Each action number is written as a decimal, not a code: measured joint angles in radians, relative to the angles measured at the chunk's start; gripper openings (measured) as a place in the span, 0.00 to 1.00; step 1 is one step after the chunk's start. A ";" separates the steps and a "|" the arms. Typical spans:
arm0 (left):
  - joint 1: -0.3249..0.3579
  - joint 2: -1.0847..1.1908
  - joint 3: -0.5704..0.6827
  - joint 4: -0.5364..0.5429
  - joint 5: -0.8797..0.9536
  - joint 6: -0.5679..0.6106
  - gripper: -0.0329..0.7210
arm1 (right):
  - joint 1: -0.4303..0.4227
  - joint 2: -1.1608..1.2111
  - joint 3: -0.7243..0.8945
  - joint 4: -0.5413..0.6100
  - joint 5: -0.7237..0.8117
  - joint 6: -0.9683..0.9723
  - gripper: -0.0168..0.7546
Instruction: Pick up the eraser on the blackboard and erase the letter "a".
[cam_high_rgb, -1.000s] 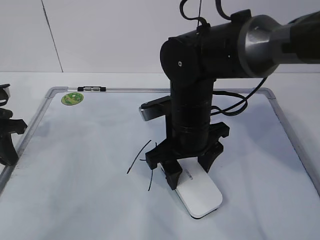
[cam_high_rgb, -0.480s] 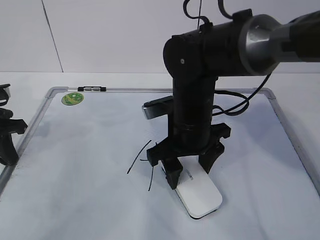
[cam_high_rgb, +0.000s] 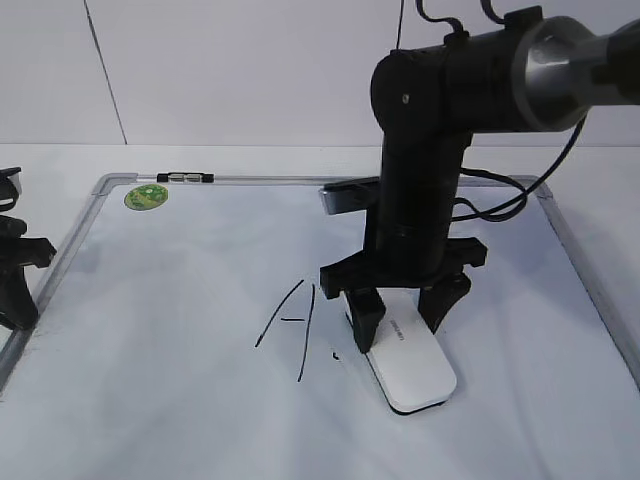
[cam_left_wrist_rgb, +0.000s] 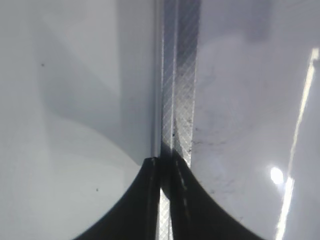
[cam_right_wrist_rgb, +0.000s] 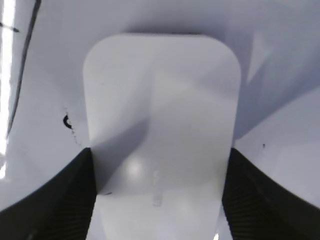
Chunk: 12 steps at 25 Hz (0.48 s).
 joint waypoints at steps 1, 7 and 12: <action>0.000 0.000 0.000 -0.001 0.000 0.000 0.07 | -0.005 0.000 0.000 0.000 -0.002 0.000 0.70; 0.000 0.001 -0.002 -0.004 0.000 0.000 0.07 | -0.019 0.000 0.000 0.002 -0.002 0.002 0.70; 0.000 0.001 -0.002 -0.004 0.000 0.000 0.07 | 0.011 0.000 0.000 -0.011 -0.004 0.003 0.70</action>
